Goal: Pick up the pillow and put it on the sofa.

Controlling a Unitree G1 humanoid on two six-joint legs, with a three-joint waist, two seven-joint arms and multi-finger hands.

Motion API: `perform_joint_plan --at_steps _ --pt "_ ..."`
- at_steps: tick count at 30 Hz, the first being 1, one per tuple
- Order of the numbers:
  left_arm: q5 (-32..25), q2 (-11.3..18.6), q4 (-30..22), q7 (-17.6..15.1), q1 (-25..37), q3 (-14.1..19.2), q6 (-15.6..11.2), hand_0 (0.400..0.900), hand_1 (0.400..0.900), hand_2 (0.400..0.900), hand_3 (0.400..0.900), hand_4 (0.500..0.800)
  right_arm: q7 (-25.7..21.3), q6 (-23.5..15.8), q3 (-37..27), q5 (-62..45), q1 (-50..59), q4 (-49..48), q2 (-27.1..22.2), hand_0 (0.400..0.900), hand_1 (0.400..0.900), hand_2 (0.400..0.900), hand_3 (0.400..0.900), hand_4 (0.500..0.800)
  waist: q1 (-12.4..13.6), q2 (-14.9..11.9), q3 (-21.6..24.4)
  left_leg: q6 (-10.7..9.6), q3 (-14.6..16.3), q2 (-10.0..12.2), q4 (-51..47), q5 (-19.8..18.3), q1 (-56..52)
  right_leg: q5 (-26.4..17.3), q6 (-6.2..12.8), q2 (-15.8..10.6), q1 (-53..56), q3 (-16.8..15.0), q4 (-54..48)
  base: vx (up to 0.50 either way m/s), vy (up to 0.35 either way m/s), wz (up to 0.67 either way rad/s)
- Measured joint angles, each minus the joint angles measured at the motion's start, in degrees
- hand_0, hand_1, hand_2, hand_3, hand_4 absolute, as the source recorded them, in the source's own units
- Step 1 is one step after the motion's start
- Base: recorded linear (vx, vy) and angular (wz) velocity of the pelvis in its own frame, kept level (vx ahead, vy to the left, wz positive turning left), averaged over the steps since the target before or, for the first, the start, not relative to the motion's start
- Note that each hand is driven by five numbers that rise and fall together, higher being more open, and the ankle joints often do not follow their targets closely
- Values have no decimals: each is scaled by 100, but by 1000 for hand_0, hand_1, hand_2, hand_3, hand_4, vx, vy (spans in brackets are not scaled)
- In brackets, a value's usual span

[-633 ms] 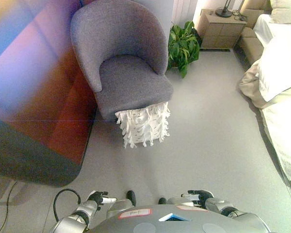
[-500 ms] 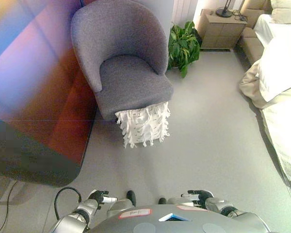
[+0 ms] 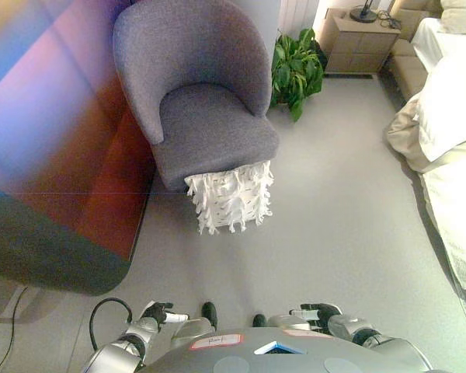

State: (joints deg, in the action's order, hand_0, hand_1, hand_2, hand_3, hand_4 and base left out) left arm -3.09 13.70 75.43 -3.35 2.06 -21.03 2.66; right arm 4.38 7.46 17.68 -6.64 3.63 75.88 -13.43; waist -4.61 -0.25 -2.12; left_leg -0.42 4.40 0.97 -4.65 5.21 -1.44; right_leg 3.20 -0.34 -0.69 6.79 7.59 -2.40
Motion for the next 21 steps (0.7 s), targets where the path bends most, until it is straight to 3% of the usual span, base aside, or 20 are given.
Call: perform_joint_plan --at_steps 7,13,15,18,19,21 --pt "-85 -78 1 -160 226 16 -45 900 900 900 900 800 -925 163 227 1120 202 2 30 900 900 900 900 800 10 130 -375 -74 -127 68 217 8 165 10 -4 89 -17 112 -6 5 -117 10" --pt "-615 -115 86 -199 474 680 -163 900 900 900 900 800 -1097 241 407 1650 509 1 24 900 900 900 900 800 152 -129 -836 -364 -60 25 1441 113 790 63 -371 19 68 41 144 154 -54 -3" --pt "-679 -130 83 -194 472 695 -234 900 900 900 900 800 -1113 260 405 1650 471 15 -14 900 900 900 900 800 185 -126 -881 -364 82 5 1512 66 880 54 -426 24 197 39 59 321 11 -30" --pt "-819 -269 81 -182 524 692 -287 900 900 900 900 800 -1088 213 401 1649 475 34 -107 900 900 900 900 800 253 78 -1006 -553 141 -117 929 110 1132 11 -562 231 312 -516 -28 457 39 -66" --pt "-962 -372 52 -180 571 695 -299 900 900 900 900 800 -1012 169 389 1654 477 63 -156 900 900 900 900 800 367 213 -1074 -600 93 -127 549 134 1247 14 -570 358 370 -855 -78 459 75 -64" --pt "-1171 -435 12 -150 639 712 -358 900 900 900 900 800 -968 44 392 1684 480 64 -146 900 900 900 900 800 513 326 -1186 -634 51 -114 260 203 1398 48 -582 467 651 -1215 -248 425 110 -49"
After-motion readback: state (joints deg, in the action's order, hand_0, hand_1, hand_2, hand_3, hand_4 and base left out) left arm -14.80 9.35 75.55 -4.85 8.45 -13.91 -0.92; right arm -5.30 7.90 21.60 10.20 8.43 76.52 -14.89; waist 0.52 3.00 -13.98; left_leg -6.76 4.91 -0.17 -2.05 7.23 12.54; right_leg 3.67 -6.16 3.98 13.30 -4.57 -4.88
